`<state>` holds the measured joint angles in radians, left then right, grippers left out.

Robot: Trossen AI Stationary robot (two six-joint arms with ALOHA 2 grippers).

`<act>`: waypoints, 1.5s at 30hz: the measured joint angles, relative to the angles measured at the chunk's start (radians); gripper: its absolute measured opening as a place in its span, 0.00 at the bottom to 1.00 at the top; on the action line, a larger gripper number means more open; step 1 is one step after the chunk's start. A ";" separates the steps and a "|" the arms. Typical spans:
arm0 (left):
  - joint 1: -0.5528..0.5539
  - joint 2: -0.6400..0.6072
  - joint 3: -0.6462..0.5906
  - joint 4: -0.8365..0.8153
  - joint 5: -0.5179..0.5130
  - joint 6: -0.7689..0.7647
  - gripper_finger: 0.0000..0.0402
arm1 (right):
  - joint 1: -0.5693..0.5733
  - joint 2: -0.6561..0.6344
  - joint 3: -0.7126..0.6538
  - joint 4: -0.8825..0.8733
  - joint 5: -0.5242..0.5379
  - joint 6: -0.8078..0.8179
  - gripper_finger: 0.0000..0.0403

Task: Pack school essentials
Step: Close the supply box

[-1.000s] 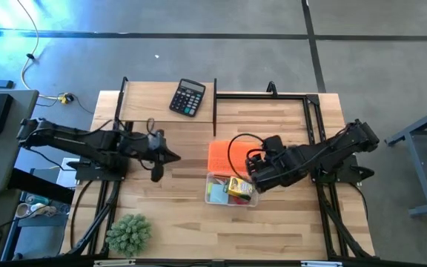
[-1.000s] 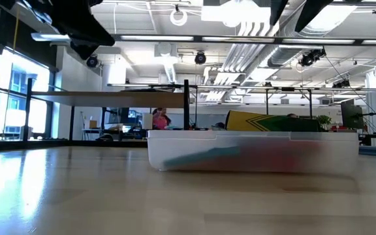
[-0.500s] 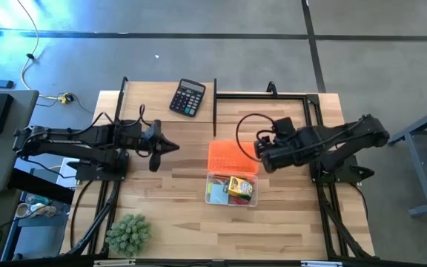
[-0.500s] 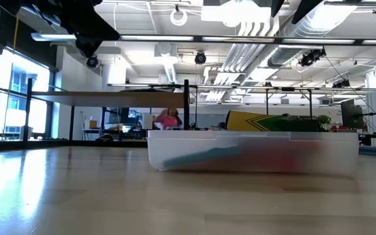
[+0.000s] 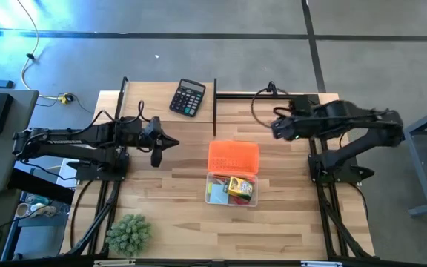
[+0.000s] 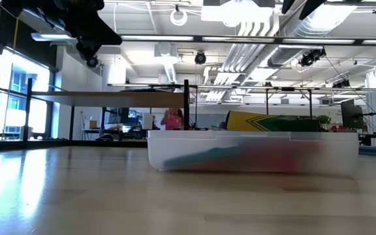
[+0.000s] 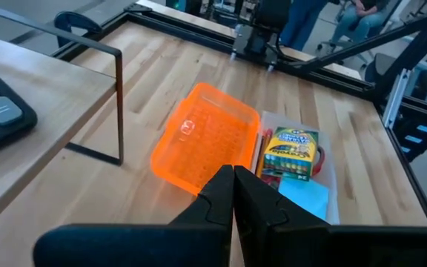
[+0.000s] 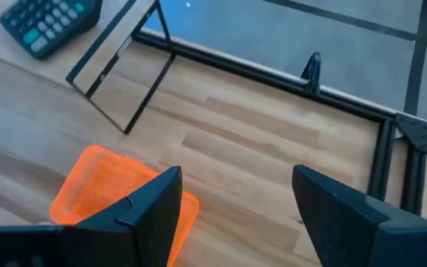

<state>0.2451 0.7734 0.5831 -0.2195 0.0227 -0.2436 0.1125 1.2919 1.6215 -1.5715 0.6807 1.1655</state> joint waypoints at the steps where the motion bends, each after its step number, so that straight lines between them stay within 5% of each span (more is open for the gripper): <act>1: 0.002 0.000 0.000 0.000 0.000 0.000 0.00 | -0.009 -0.015 0.000 0.000 0.000 -0.016 0.61; 11: 0.005 0.000 0.000 0.000 0.000 -0.008 0.09 | -0.062 -0.151 0.000 0.008 0.005 -0.199 0.61; 26: 0.005 0.000 0.000 0.003 -0.065 -0.114 0.44 | -0.146 -0.301 0.000 0.079 0.003 -0.498 0.61; 33: 0.005 0.000 0.000 0.006 -0.107 -0.124 0.49 | -0.184 -0.319 -0.003 0.069 -0.037 -0.577 0.61; 45: 0.005 0.000 0.000 0.019 -0.106 -0.164 0.48 | -0.187 -0.429 -0.374 0.357 -0.160 -0.604 0.61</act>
<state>0.2504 0.7738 0.5835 -0.2005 -0.0830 -0.4075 -0.0746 0.8627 1.2471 -1.2148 0.5204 0.5612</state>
